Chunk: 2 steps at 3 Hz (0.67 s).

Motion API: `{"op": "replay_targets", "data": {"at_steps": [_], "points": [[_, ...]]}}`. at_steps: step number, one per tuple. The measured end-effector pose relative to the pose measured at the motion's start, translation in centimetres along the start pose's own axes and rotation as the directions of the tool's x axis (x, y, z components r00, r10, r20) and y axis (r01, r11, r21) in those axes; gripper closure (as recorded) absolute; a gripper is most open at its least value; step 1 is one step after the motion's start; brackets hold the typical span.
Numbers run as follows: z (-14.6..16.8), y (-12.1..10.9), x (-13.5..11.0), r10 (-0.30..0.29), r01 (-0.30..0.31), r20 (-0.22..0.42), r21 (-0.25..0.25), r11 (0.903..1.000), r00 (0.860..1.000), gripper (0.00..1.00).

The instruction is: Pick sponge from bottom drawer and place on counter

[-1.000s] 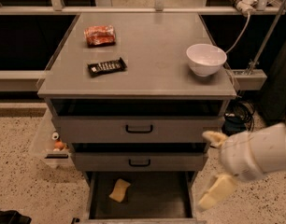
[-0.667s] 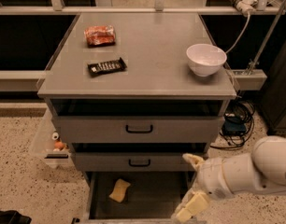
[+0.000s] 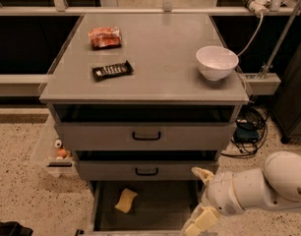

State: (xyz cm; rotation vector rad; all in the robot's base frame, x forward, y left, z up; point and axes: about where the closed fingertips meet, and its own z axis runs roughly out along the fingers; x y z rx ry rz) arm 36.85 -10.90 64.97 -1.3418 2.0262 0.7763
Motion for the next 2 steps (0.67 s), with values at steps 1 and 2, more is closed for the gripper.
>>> {"op": "replay_targets", "data": {"at_steps": [1, 2], "points": [[3.4, -2.3, 1.5, 0.01, -0.016, 0.109, 0.052, 0.9985, 0.994, 0.0], [8.7, -6.4, 3.4, 0.03, -0.055, 0.204, 0.114, 0.992, 0.978, 0.0]]}}
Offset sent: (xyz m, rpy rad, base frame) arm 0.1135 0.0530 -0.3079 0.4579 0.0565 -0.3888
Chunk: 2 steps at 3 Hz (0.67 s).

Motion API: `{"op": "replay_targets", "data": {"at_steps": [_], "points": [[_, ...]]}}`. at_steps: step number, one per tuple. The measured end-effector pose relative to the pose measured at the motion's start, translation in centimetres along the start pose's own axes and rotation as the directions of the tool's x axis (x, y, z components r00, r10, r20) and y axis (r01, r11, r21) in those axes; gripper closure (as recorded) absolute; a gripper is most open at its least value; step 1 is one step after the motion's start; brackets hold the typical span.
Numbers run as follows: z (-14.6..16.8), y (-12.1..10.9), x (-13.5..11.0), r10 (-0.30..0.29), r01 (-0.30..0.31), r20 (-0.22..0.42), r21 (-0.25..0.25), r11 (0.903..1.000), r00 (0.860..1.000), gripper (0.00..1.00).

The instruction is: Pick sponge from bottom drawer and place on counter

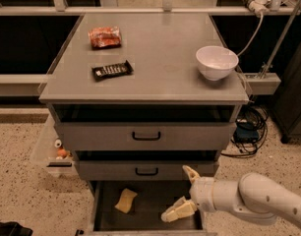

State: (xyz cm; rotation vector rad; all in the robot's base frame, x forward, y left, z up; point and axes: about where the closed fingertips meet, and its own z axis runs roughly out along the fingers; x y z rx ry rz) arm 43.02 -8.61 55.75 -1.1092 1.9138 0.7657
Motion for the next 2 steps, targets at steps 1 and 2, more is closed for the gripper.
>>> {"op": "replay_targets", "data": {"at_steps": [1, 2], "points": [[2.28, -1.22, 3.07, 0.057, -0.058, 0.016, 0.04, 0.9975, 0.998, 0.0], [2.21, -1.08, 2.94, 0.057, -0.057, 0.015, 0.036, 0.9977, 0.998, 0.0]]}}
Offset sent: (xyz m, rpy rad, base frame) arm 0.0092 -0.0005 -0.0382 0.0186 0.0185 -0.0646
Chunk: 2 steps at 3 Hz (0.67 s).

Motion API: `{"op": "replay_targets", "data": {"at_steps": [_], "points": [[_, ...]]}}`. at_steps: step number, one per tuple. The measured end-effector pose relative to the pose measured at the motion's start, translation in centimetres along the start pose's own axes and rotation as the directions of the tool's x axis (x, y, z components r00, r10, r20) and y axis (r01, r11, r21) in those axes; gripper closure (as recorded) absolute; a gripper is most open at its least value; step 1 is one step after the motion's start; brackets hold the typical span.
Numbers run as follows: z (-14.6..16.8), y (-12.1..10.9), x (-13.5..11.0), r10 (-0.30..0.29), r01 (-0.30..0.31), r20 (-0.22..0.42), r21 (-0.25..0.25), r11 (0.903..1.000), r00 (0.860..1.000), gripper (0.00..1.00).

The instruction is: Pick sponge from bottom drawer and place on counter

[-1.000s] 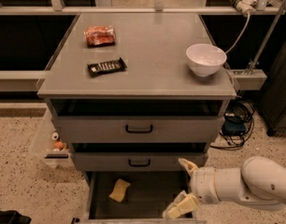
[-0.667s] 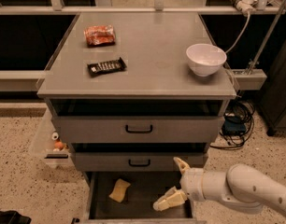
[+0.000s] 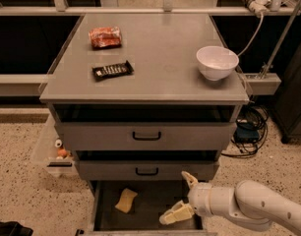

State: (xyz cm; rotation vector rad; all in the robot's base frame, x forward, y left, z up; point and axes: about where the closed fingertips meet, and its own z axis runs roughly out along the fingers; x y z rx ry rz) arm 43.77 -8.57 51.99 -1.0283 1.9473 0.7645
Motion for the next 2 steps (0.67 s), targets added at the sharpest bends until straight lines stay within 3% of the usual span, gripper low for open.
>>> {"op": "replay_targets", "data": {"at_steps": [1, 2], "points": [[1.3, 0.4, 1.6, 0.038, -0.038, -0.003, 0.005, 0.9993, 0.999, 0.0], [6.5, 1.4, 3.8, 0.048, -0.049, 0.024, 0.015, 0.9987, 0.999, 0.0]]}}
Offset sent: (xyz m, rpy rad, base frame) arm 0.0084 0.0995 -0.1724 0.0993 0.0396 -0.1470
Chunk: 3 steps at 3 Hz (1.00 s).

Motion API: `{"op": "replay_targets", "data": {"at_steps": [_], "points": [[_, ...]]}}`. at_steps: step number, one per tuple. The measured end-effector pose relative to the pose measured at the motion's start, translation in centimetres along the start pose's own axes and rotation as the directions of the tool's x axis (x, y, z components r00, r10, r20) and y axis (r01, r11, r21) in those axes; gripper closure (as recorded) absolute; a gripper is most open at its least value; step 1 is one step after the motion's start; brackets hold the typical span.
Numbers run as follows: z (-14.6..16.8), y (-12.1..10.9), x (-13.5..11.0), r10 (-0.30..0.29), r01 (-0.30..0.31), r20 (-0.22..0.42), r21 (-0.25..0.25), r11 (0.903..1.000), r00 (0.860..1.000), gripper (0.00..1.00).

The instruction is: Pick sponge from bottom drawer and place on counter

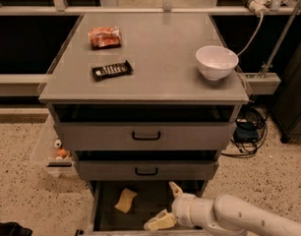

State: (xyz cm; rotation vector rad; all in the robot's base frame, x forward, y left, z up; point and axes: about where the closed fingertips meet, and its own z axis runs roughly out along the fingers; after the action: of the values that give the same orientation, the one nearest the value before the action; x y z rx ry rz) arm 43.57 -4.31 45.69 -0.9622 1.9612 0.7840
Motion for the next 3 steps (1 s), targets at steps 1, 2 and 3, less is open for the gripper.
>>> {"op": "replay_targets", "data": {"at_steps": [1, 2, 3], "points": [[5.3, -0.3, 2.6, 0.013, -0.015, 0.037, 0.04, 0.9991, 0.999, 0.0], [12.7, -1.1, 5.9, 0.008, -0.011, 0.051, 0.074, 0.9972, 0.999, 0.0], [16.7, -2.3, 7.8, 0.021, -0.024, 0.038, 0.093, 0.9954, 0.999, 0.0]]}}
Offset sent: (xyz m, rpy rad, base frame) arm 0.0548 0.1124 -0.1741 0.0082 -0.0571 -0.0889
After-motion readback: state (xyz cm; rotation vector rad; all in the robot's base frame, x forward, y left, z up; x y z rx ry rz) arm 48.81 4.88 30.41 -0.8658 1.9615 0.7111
